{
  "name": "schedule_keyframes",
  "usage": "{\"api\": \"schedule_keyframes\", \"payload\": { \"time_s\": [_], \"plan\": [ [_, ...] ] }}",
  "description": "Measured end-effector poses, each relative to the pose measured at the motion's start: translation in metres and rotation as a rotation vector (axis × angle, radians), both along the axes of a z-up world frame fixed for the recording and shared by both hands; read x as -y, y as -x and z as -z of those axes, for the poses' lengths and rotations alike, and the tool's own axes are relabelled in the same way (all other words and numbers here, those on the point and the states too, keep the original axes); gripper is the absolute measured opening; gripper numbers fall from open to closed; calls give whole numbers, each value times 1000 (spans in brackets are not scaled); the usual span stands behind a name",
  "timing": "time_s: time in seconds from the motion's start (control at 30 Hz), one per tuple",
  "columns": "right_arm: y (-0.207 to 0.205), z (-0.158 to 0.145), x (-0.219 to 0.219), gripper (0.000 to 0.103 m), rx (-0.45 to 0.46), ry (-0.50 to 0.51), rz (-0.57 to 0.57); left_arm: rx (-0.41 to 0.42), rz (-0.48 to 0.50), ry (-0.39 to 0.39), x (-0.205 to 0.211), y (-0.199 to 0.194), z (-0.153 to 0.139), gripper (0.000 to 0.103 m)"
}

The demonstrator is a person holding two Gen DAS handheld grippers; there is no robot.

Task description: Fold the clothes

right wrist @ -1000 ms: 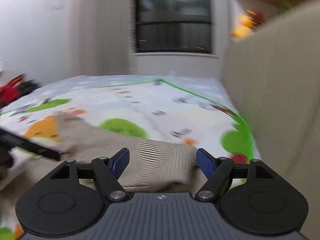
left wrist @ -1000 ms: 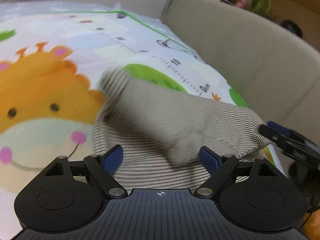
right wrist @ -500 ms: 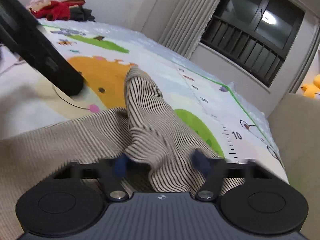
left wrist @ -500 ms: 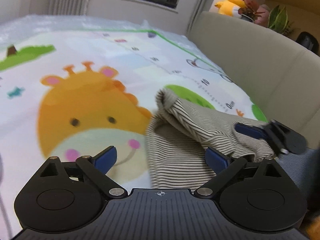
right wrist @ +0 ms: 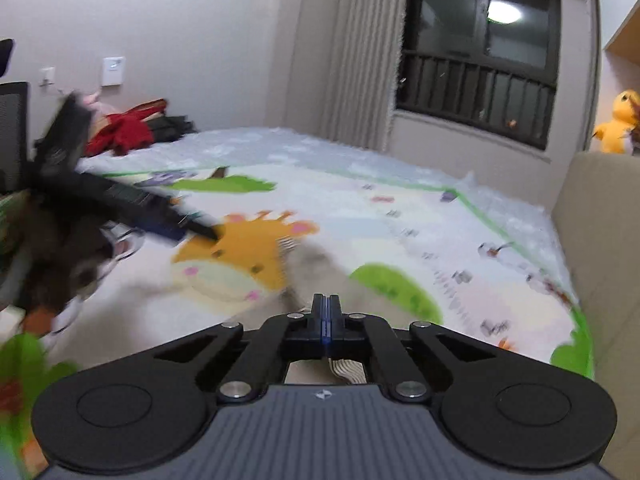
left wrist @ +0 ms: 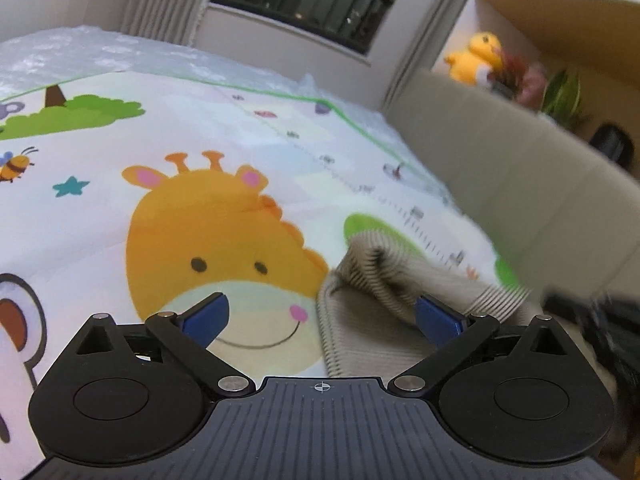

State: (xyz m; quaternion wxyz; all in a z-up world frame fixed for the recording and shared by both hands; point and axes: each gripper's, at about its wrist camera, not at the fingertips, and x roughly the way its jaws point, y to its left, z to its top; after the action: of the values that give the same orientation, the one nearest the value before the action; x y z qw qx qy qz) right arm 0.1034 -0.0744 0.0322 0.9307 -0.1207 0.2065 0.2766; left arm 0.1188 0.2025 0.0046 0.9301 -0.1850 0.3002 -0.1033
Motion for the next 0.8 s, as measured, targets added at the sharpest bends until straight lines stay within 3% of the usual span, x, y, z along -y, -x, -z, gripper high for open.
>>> {"api": "schedule_keyframes", "payload": {
  "time_s": [0.13,0.2,0.27,0.33,0.47,0.6,0.67,0.8],
  "plan": [
    [19,29,0,1,-40,68,31,32,30,23,9,5,-10,103],
    [17,41,0,9,-14,118,69,33,48,10,16,5,-9,103],
    [7,44,-9,42,45,166,81,18,53,2,23,2,-6,103],
    [-11,46,-29,57,103,216,71,6,56,3,27,-2,-2,103],
    [-60,65,-79,62,150,333,20,-8,46,18,23,0,6,103],
    [-114,94,-103,56,102,426,32,-33,-12,38,-4,9,10,103],
    [-126,87,-92,24,58,368,46,-42,-51,51,-21,15,12,103],
    [-103,39,-52,16,44,186,53,-54,-109,73,-45,20,19,103]
  ]
}}
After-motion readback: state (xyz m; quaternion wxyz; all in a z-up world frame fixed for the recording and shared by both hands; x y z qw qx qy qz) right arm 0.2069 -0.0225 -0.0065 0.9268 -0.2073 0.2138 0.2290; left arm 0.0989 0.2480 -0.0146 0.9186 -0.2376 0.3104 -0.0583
